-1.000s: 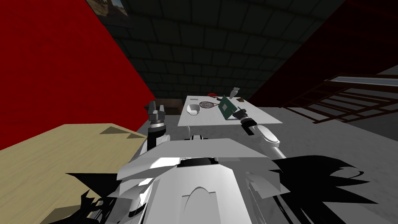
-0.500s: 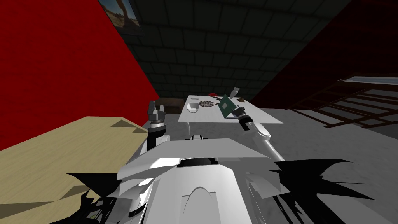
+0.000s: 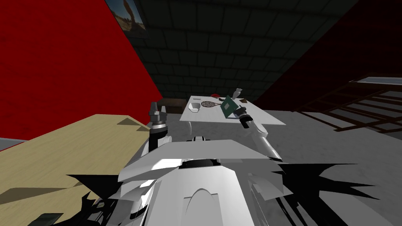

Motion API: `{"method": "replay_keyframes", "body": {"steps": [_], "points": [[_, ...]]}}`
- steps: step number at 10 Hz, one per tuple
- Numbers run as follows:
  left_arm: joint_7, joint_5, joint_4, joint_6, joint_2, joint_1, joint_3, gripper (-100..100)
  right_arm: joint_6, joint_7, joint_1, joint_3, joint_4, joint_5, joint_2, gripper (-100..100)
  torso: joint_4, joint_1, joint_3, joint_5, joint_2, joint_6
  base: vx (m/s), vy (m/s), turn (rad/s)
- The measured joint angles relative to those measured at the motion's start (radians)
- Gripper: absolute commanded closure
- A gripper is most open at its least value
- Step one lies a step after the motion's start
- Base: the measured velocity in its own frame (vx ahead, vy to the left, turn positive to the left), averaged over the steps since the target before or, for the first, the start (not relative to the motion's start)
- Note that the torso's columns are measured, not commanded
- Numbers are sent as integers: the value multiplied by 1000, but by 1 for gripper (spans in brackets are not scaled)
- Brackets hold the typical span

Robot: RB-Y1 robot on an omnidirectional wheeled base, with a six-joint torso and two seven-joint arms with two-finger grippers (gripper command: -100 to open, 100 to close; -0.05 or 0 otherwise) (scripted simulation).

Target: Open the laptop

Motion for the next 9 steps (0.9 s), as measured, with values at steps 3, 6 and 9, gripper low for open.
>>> {"method": "replay_keyframes", "body": {"steps": [3, 6, 9], "points": [[0, 0, 0, 0, 0, 0, 0, 0, 16, 39, -100, 21, 97, -38, 20, 100, -1, 0, 1, -1, 1, 1, -118, -80, 98], [0, 0, 0, 0, 0, 0, 0, 0, 40, 73, -190, 44, 186, -81, 34, 100, -1, 0, 0, 0, 0, -1, -119, -61, 73], [0, 0, 0, 0, 0, 0, 0, 0, 56, 112, -289, 64, 287, -121, 52, 100, -1, 2, -1, 0, -1, -3, -112, -79, 84]]}}
